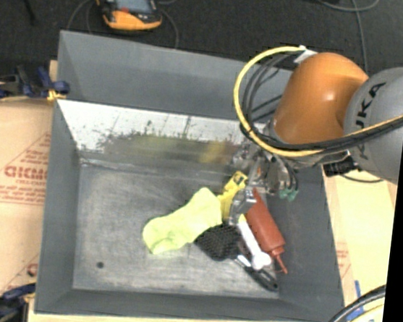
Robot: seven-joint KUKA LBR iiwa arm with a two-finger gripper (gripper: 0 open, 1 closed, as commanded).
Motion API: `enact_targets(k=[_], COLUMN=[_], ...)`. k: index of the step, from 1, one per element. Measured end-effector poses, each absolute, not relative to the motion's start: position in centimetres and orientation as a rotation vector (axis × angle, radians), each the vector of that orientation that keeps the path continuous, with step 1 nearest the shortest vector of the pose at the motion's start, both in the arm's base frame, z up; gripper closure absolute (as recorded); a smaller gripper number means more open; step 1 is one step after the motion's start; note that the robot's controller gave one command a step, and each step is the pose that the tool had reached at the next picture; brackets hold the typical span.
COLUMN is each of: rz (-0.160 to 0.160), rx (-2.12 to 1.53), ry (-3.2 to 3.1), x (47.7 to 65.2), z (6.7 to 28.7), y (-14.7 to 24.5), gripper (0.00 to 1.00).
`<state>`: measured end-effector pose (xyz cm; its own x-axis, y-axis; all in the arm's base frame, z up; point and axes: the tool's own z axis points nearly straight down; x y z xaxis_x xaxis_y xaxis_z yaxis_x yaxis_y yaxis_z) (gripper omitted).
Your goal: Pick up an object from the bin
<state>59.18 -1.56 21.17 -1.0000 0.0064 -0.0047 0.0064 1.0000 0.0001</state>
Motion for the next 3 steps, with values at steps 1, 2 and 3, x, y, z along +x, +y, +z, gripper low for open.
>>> enact_targets(k=[1, 2, 3], rz=[-0.002, 0.001, -0.003], rx=[-0.147, -0.509, -0.62], ry=[3.13, 3.102, 3.071], x=[57.7, 56.3, 54.3], z=[18.1, 17.1, 14.8], y=[-1.5, -2.1, -0.7], gripper=[0.0, 0.0, 0.0])
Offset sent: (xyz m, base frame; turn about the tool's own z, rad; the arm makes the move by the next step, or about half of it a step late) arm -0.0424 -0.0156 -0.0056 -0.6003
